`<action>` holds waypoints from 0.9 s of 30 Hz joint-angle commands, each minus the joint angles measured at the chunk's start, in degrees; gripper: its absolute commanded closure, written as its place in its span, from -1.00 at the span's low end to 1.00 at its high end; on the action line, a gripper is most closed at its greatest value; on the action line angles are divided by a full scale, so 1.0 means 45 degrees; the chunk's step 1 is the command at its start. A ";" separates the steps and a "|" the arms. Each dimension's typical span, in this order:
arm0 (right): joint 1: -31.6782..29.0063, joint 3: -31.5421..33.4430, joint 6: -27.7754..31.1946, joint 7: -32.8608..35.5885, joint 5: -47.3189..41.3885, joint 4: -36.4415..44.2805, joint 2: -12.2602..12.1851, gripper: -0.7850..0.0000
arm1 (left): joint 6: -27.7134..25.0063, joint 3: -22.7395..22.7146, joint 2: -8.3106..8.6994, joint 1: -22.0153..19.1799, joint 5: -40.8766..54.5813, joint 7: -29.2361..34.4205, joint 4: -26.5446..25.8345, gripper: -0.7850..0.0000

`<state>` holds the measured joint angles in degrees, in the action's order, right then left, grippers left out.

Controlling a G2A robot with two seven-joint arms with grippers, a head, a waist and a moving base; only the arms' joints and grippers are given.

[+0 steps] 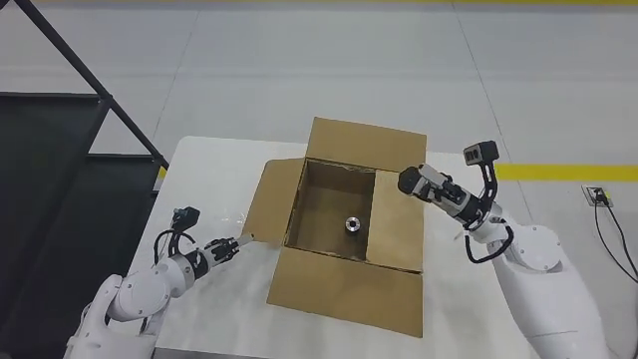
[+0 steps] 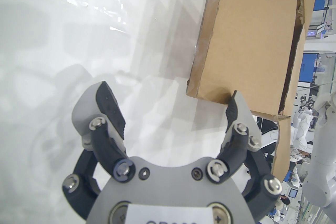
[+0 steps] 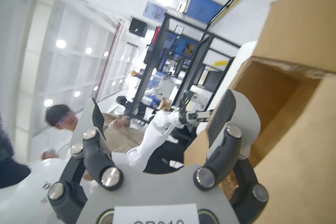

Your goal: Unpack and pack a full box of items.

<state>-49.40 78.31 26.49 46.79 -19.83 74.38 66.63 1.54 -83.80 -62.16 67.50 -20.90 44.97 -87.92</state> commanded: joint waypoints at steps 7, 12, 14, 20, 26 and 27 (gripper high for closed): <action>-0.0156 0.0876 -0.1722 -0.1987 0.2991 -0.0720 -0.0287 -1.00 | -0.0078 -0.0051 0.0048 0.0146 0.0088 -0.0030 -0.0384 -1.00; 0.0386 0.0482 -0.2083 -0.2013 0.3178 -0.1995 -0.0230 -1.00 | -0.0093 -0.0011 0.0067 0.0180 0.0102 -0.0055 -0.0480 -1.00; 0.0706 0.0201 -0.2086 -0.2014 0.3310 -0.2529 -0.0177 -1.00 | -0.0086 0.0016 0.0076 0.0170 0.0076 -0.0041 -0.0482 -1.00; 0.1624 -0.0484 -0.1863 -0.1972 0.3301 -0.3876 0.0007 -1.00 | -0.0036 0.0086 0.0096 0.0167 0.0053 -0.0050 -0.0505 -1.00; 0.2227 -0.1059 -0.1402 -0.1536 0.3030 -0.4692 0.0181 -1.00 | 0.0031 0.0123 0.0112 0.0237 0.0081 -0.0138 -0.0533 -1.00; 0.2294 -0.1177 -0.1348 -0.1550 0.3028 -0.4768 0.0218 -1.00 | 0.0033 0.0124 0.0116 0.0247 0.0085 -0.0142 -0.0541 -1.00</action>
<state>-39.38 73.50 20.23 39.87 -6.22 53.27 67.47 1.68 -83.25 -61.66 68.57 -20.56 44.33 -90.32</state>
